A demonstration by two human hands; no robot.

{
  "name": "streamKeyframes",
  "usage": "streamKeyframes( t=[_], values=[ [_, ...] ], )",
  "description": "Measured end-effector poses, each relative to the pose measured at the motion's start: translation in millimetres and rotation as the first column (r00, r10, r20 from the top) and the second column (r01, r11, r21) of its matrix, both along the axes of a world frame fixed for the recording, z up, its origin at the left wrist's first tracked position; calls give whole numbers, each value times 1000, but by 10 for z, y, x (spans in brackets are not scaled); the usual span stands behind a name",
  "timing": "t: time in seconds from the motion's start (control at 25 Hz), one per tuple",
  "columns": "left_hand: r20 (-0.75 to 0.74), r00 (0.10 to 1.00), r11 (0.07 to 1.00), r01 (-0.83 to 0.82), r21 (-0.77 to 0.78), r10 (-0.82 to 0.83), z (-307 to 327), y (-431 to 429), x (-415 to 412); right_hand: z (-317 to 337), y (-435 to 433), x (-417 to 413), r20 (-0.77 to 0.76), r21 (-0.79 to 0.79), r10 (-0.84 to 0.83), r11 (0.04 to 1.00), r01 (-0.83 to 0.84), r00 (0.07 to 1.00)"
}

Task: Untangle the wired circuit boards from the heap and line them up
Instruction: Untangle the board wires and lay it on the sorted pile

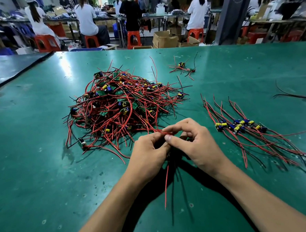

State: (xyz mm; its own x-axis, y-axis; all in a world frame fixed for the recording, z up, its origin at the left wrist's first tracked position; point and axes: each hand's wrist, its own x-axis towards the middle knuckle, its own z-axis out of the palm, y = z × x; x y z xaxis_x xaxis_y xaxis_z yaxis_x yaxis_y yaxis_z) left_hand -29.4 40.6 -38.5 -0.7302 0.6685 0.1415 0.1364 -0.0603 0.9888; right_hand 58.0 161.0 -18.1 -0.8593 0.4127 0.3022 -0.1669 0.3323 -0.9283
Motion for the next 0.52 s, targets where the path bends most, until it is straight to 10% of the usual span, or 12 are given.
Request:
streamKeyframes(
  t=[0.16, 0.52],
  values=[
    [12, 1000, 999, 25, 32, -25, 38, -12, 9, -51, 57, -53, 2, 68, -157, 985, 157, 988],
    [108, 987, 991, 112, 75, -120, -8, -13, -60, 45, 46, -31, 46, -629, 111, 776, -58, 993]
  ],
)
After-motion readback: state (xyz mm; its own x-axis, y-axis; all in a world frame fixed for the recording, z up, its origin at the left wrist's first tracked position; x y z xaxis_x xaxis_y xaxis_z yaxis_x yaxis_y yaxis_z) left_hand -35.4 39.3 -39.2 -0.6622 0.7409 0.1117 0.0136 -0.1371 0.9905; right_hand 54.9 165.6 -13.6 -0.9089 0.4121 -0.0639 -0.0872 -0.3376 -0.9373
